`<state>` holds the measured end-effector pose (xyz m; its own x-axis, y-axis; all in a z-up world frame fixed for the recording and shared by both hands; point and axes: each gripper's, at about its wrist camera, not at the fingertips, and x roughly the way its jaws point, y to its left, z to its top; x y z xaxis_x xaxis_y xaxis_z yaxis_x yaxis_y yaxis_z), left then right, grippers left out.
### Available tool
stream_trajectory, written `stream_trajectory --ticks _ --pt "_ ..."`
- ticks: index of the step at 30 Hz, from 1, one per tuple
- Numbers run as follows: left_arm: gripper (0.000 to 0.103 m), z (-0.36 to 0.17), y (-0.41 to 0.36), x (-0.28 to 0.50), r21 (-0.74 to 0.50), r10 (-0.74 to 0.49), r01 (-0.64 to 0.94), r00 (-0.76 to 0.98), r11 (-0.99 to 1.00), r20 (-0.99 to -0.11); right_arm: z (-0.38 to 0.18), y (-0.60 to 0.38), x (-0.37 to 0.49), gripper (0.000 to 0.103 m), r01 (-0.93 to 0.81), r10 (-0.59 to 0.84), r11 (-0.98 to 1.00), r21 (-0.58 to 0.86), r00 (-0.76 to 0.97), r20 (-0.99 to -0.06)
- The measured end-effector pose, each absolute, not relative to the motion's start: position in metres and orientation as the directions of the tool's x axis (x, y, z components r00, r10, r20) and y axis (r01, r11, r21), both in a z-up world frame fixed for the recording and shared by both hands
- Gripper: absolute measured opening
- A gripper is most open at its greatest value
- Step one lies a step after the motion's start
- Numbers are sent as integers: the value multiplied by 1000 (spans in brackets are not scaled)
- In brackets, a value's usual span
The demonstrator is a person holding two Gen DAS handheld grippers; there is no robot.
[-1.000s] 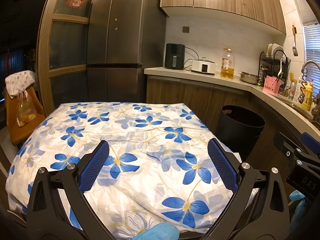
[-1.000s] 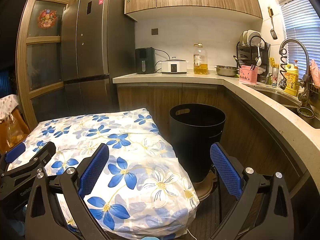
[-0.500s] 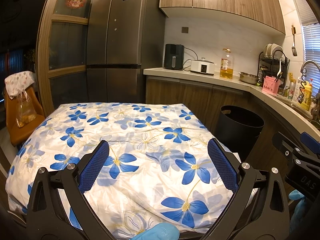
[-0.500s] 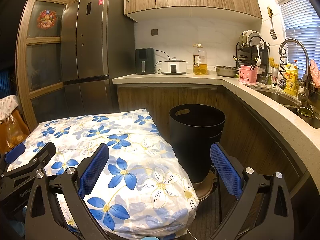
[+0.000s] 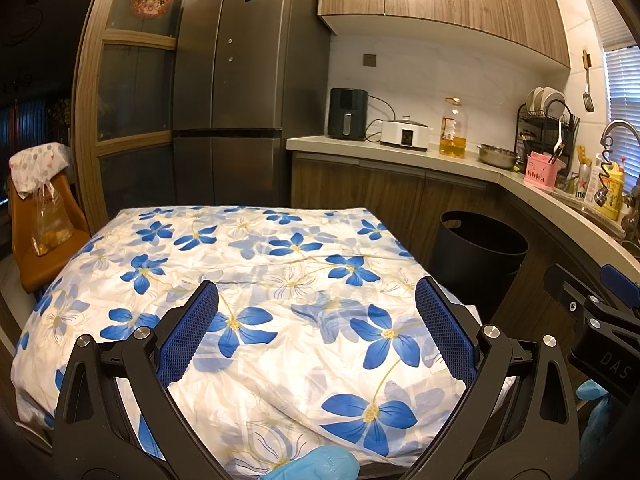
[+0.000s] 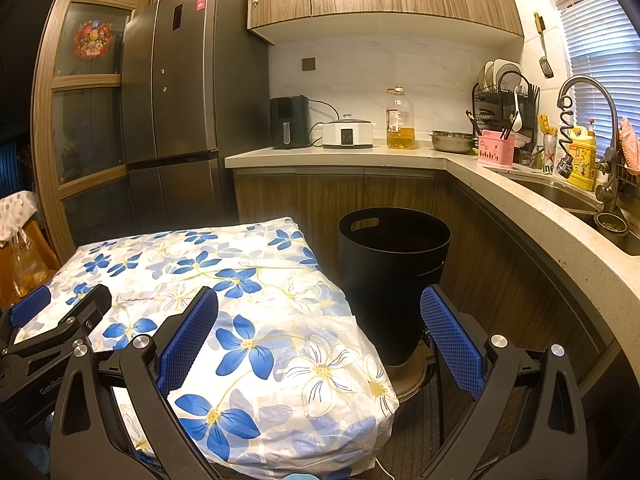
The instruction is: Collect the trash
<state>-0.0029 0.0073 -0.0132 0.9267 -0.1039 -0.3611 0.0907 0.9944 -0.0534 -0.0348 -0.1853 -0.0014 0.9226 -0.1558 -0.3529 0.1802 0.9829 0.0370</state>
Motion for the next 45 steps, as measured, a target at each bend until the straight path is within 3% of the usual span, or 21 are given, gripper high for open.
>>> stream_trajectory --ticks 45 --pt "97 -10 4 -5 -47 -120 111 926 993 -359 -1 -185 -35 97 186 -161 982 37 923 -350"
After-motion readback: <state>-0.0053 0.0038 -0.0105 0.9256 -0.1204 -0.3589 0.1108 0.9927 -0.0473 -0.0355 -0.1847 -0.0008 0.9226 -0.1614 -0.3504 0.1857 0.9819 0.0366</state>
